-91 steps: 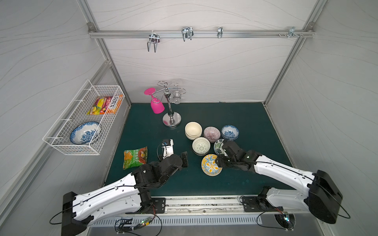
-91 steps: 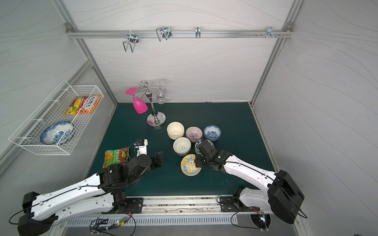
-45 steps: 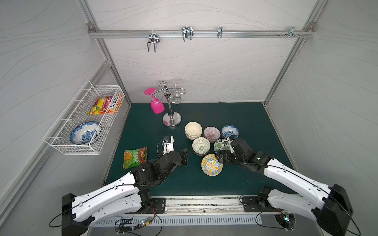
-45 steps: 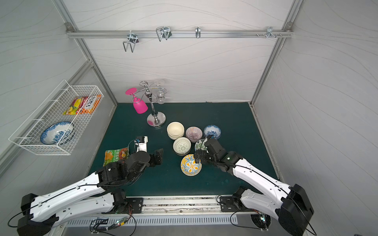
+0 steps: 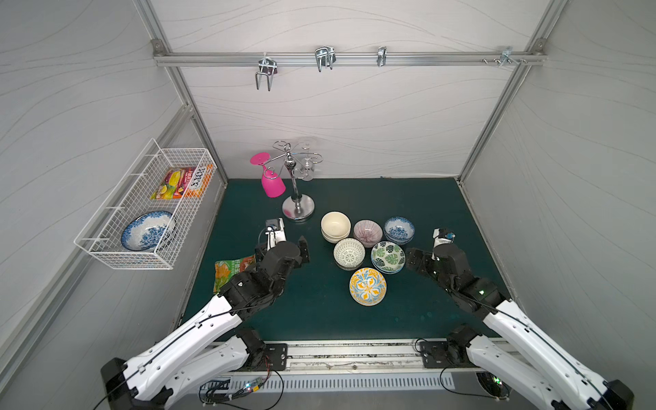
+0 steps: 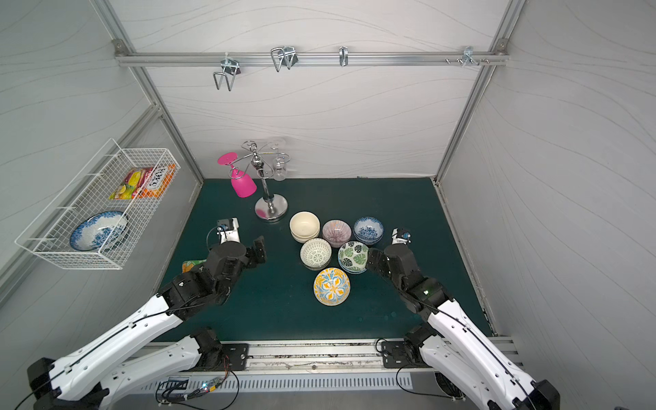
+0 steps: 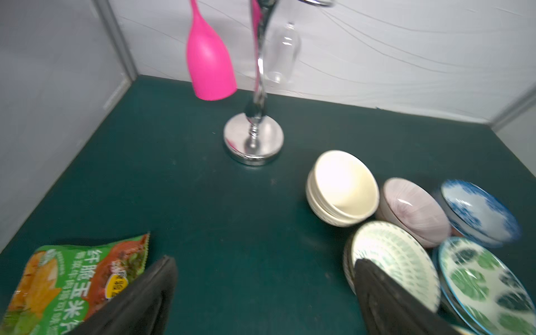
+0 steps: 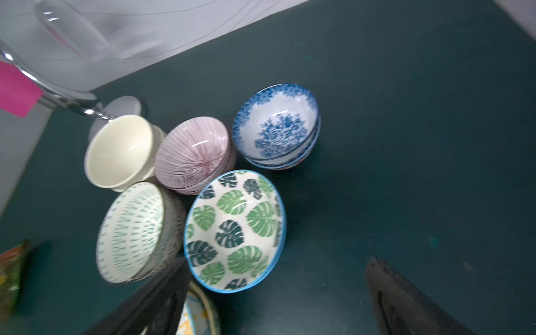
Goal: Stack the bowls
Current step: Reset both arms
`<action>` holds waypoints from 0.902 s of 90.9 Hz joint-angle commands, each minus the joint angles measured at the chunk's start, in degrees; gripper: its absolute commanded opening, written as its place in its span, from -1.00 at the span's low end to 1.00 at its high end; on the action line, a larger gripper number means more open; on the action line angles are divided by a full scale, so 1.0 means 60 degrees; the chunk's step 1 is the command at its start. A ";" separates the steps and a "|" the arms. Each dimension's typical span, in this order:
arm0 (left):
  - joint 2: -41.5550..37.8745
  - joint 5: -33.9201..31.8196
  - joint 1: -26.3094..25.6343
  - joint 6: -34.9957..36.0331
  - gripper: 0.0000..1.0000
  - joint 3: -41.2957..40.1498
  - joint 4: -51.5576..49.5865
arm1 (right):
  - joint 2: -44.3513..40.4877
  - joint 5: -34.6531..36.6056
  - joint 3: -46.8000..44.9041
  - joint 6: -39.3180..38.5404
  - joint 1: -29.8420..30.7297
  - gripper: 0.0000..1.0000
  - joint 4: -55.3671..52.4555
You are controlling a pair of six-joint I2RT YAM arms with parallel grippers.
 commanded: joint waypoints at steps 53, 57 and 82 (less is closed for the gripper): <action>0.2915 0.2807 0.5539 0.4717 1.00 -0.3307 0.8117 | 0.1711 0.0802 -0.2189 -0.4042 -0.2995 0.98 0.6932; 0.3383 0.2793 0.5562 0.4827 1.00 -0.3426 0.8821 | 0.2011 0.0384 -0.2322 -0.4074 -0.3394 0.98 0.7540; 0.5970 0.3231 0.5809 0.4599 1.00 -0.3890 1.2625 | 0.4572 -0.1060 -0.2865 -0.4186 -0.4610 0.98 1.0461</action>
